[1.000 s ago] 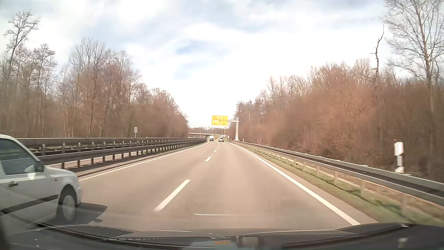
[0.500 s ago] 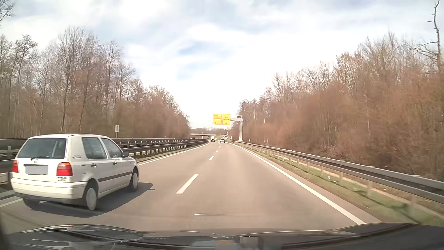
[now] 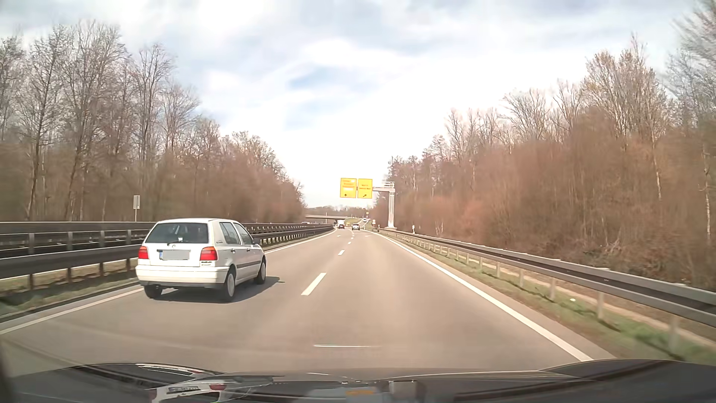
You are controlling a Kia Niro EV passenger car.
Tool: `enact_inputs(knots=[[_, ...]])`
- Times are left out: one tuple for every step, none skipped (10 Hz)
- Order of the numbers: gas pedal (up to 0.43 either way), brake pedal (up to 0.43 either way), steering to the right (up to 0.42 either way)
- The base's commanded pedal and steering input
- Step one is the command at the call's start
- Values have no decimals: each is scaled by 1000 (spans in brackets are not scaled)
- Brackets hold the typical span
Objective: Follow the waypoints while adhering to traffic rules and regulations
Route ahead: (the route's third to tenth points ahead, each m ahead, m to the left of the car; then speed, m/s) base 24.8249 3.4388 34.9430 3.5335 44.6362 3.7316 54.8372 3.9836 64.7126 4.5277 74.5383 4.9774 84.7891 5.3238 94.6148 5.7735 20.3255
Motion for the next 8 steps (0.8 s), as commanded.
enact_inputs(knots=[[118,0,5],[118,0,4],[110,0,3],[98,0,2],[98,0,1],[98,0,0],[98,0,-1],[98,0,-1]])
